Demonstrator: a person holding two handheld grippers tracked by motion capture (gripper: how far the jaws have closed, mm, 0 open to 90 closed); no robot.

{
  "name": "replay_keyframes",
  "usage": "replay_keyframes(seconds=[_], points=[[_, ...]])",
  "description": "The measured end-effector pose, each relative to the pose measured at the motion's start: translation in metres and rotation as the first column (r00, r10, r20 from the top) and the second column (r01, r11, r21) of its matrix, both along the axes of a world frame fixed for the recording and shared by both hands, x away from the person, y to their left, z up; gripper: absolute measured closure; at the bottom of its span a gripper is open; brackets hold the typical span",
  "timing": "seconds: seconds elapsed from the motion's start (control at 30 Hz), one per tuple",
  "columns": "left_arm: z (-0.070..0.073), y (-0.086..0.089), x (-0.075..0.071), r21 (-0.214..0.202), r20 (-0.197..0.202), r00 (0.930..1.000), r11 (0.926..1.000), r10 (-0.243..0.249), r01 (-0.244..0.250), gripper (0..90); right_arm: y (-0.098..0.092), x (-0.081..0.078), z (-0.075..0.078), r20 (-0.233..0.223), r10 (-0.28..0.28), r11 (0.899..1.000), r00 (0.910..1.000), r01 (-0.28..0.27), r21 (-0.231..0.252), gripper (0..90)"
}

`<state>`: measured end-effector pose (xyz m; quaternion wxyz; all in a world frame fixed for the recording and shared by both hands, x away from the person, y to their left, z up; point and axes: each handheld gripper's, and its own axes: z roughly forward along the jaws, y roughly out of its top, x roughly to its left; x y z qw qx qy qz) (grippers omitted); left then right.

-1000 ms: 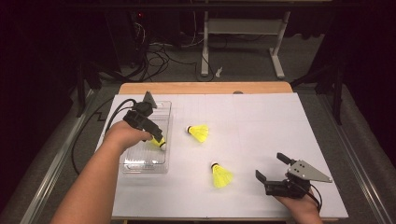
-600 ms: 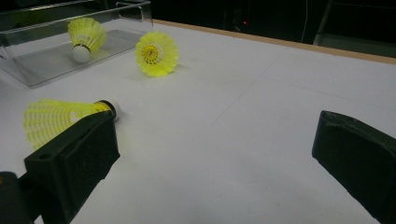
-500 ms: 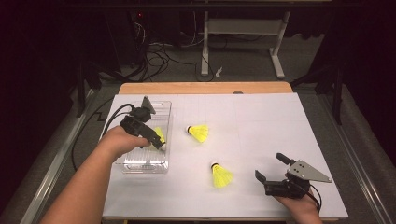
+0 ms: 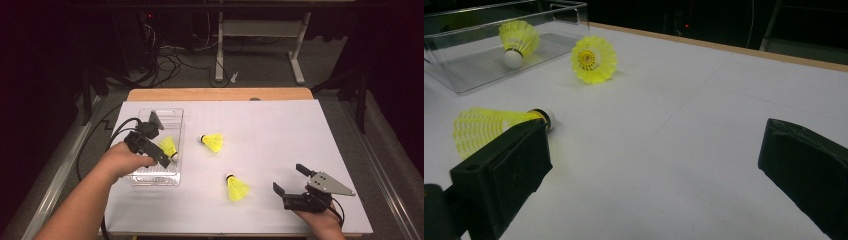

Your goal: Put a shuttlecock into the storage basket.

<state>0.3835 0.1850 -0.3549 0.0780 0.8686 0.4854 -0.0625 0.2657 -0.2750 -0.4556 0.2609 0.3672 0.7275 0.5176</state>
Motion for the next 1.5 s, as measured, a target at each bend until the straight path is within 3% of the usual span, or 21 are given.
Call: replay_keyframes(seconds=[0.5,0.77,1.5], points=[[0.003,-0.006,-0.015,-0.031,0.015,0.9985,0.9981,-0.052,0.053,0.8,-0.001,0.004,-0.003,-0.016,-0.014,1.0,0.9998,0.013,-0.003,1.1],[0.001,-0.024,-0.025,-0.01,0.015,0.9957,0.9958,-0.091,0.091,0.8,0.001,0.003,-0.003,-0.012,-0.006,1.0,0.9999,0.006,-0.008,1.1],[0.006,-0.069,-0.029,-0.028,0.018,0.9866,0.9862,-0.162,0.163,0.8,0.001,0.0,0.0,0.001,-0.019,1.0,0.9998,0.019,-0.004,1.1]])
